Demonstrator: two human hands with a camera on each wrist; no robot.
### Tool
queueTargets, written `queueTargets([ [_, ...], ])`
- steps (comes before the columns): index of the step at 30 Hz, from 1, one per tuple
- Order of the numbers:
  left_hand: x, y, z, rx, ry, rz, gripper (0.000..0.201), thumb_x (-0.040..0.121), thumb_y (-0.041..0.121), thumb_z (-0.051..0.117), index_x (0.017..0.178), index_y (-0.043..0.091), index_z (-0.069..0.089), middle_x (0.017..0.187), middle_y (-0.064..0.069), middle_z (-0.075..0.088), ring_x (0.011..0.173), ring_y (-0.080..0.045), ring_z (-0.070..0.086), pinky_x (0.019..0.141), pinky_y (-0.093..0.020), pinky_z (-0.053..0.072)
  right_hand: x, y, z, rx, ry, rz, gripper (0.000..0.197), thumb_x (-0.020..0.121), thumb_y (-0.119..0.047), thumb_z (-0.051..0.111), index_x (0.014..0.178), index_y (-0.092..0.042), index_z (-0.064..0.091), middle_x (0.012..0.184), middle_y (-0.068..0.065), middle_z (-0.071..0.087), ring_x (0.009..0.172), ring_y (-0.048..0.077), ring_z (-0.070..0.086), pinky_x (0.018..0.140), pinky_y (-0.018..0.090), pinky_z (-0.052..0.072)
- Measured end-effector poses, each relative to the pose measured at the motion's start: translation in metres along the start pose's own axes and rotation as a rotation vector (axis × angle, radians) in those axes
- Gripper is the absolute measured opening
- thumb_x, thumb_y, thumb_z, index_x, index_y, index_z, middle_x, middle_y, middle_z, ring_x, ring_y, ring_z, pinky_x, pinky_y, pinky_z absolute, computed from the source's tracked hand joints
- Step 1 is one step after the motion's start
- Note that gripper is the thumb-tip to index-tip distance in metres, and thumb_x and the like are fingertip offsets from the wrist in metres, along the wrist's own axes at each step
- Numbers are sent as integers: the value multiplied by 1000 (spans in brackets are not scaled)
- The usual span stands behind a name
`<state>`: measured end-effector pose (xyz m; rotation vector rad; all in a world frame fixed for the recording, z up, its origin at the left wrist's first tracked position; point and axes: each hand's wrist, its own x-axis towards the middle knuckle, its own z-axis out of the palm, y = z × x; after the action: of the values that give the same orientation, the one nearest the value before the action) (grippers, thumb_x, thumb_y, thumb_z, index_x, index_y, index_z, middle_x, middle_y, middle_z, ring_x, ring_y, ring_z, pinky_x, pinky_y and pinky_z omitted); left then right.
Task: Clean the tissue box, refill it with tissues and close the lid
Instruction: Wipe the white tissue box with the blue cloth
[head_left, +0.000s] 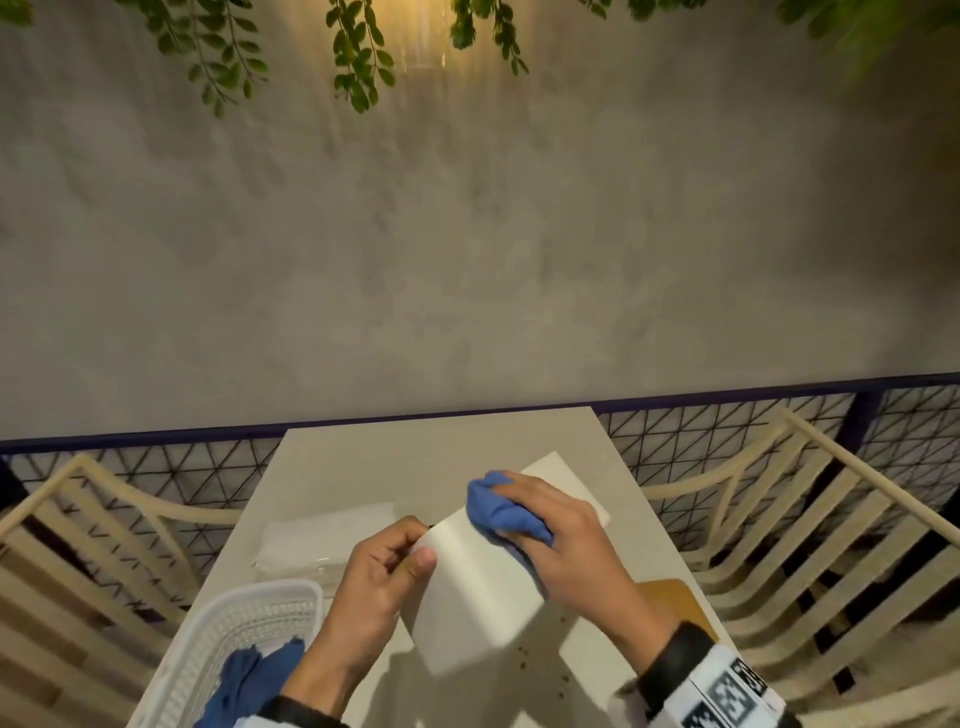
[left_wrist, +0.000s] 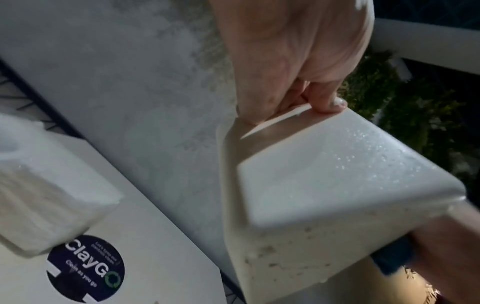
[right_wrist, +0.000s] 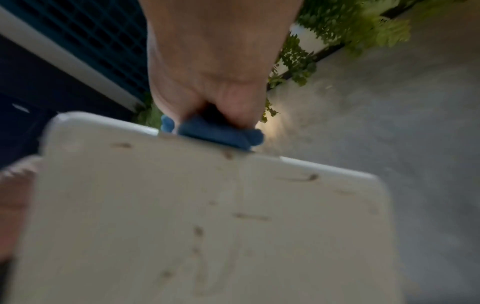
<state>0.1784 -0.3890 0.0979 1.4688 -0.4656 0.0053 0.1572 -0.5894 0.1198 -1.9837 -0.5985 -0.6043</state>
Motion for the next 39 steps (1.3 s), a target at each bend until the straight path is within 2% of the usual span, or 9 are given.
queueTargets([
  [6,-4,3,-10,-67,47,26,52,51,64,76,62,15,63,62,0,57,62,-12,49,57,-21,40,-17,-14,-5,12,-359,-176,41,77,8,59,113,-10,65,137,-4,48,133,7,39,111,20,29],
  [11,-8,7,-8,-58,25,26,48,54,63,74,57,17,60,56,8,51,57,-9,43,53,-19,34,8,6,-22,-66,-106,22,30,83,-5,60,111,-10,66,123,-24,50,119,-15,43,103,15,38],
  [16,-2,8,-10,-96,82,36,34,56,49,75,60,17,62,56,5,55,55,-8,47,52,-17,39,-17,-23,7,-2,-359,-231,44,77,8,50,113,-14,61,138,-5,43,135,10,37,112,22,28],
  [20,-9,11,-16,-176,52,10,19,65,25,64,51,17,55,51,7,44,51,-7,38,49,-17,31,-1,11,-25,-83,-218,-31,43,81,0,61,118,-21,59,133,-18,46,125,-10,40,102,3,26],
  [22,-8,15,-19,-204,42,10,20,64,24,63,49,17,53,50,7,41,50,-8,36,48,-16,31,17,17,-36,-173,-208,111,37,87,-6,62,121,-20,56,122,-17,53,113,1,52,88,-4,30],
  [26,-6,17,-27,-197,34,-34,42,52,46,79,50,16,49,51,4,40,50,-9,38,48,-17,33,31,15,-40,-239,-361,159,22,90,-7,58,110,-15,56,99,-8,58,85,-2,53,73,2,38],
  [28,-2,21,-31,42,-29,-64,49,47,59,78,50,16,54,51,5,45,51,-9,42,50,-17,34,32,12,-40,-257,-375,145,20,89,-7,58,107,-16,57,97,-8,58,84,-1,52,74,7,41],
  [33,10,24,-23,525,-272,-204,28,70,37,63,47,24,53,45,11,50,46,-2,39,47,-17,27,35,15,-37,-394,-403,112,25,86,-8,61,108,-18,57,101,2,61,92,16,51,79,26,43],
  [39,13,10,-10,343,-4,-186,42,68,37,61,65,-4,54,55,-4,52,50,-16,45,50,-26,32,14,5,4,-327,-236,-95,35,74,10,57,105,-4,60,116,16,60,110,20,46,93,27,38],
])
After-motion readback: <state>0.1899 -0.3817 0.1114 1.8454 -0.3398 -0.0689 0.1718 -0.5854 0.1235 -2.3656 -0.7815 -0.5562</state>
